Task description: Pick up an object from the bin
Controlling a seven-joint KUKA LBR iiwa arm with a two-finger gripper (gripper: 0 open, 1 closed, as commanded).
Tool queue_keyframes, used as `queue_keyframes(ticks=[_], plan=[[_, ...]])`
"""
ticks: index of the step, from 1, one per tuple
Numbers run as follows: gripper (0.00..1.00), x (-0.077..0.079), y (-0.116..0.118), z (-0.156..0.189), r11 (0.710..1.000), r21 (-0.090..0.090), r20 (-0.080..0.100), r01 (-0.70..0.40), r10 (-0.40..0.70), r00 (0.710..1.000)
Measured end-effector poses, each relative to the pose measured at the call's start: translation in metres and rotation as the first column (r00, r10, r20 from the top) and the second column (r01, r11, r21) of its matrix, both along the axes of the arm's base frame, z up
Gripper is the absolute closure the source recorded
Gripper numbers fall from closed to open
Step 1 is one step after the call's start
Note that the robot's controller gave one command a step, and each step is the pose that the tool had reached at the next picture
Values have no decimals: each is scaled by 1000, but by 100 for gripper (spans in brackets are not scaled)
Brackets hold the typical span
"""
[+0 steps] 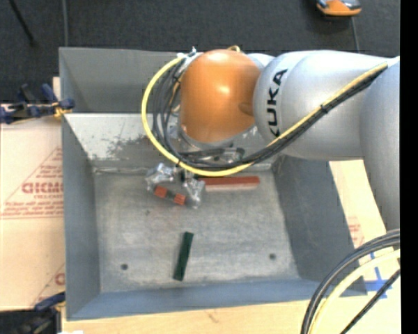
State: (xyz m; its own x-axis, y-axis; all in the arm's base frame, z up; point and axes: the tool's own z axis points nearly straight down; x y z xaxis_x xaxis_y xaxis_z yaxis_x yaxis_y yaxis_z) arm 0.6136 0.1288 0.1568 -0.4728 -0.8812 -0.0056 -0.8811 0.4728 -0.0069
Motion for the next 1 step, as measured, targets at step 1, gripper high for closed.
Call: queue_keyframes(ticks=[1], plan=[[100,1,-1,12,1000,0,-3,7,-7,1000]])
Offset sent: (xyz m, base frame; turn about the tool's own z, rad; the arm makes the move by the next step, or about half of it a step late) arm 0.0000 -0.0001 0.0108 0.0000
